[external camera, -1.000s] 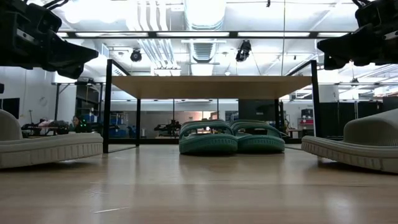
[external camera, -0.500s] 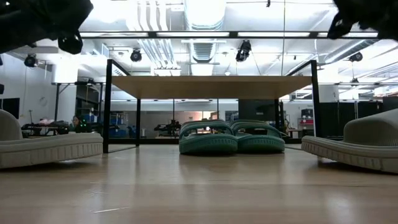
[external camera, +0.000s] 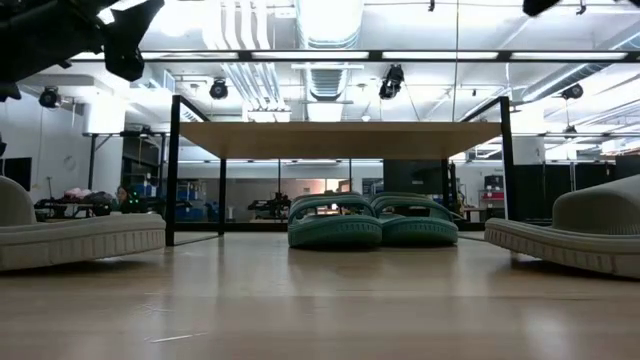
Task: Pick and place slides into the shelf
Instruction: Put the right gray slides on the shelf
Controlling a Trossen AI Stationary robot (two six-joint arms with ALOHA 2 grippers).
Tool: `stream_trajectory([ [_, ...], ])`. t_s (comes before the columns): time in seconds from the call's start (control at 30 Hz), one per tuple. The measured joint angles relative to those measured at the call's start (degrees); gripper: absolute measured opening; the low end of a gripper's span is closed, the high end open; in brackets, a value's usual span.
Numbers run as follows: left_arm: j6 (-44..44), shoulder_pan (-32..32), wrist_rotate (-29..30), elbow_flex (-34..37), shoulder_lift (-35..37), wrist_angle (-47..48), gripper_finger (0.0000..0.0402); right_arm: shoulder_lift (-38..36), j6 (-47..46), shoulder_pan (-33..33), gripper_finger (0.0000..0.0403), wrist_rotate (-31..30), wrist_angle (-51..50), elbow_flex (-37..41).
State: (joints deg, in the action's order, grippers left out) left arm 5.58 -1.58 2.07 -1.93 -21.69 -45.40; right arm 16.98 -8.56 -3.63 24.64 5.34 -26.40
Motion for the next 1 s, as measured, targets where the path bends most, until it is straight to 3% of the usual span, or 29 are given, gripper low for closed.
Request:
stream_trajectory([
  [0.23, -0.4, 0.0, 0.0, 0.0, -1.1, -1.1, 0.0164, 11.2, 4.5, 4.6, 0.0139, -1.6, -9.2, -10.5],
  [0.43, -0.4, 0.0, 0.0, 0.0, 0.0, -2.1, 0.0164, 16.9, 9.6, 5.3, 0.0128, -14.9, -30.2, -14.9],
  [0.5, -0.5, 0.0, 0.0, 0.0, 0.4, -2.1, 0.0164, 17.9, 7.4, 5.3, 0.0125, -17.4, -32.7, -14.8],
  [0.8, -4.7, 0.0, 0.0, 0.0, 0.5, -2.1, 0.0164, 17.6, -3.4, 6.4, 0.0121, -17.0, -35.1, -14.6],
  [1.0, -4.9, 0.0, 0.1, 0.0, 0.4, -2.2, 0.0164, 16.4, -20.0, 8.5, 0.0121, -17.2, -42.0, -14.6],
])
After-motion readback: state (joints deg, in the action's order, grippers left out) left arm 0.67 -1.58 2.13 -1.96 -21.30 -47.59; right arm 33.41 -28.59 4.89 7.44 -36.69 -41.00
